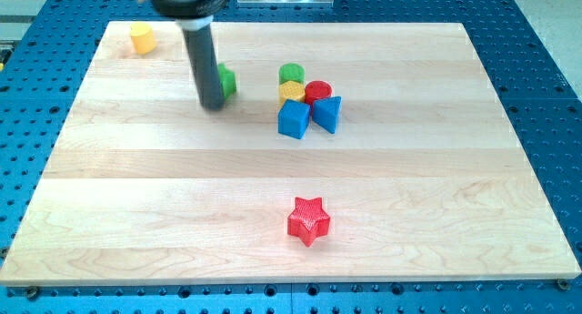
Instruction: Place the green star at the top center of the board
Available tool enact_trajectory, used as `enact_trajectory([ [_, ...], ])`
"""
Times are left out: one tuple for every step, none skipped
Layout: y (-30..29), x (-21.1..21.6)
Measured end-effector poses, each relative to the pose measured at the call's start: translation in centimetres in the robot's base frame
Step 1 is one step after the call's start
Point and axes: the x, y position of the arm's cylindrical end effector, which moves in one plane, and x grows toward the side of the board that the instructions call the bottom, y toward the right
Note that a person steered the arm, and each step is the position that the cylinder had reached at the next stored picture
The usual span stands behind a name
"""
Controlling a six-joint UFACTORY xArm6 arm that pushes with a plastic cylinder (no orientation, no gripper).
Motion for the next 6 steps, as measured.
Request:
enact_trajectory([
  [1.3,-5.2],
  [-2.6,-5.3],
  [-0.2,-7.8],
  [5.4,-9.9],
  [9.1,-10.0],
  [8.9,-8.7],
])
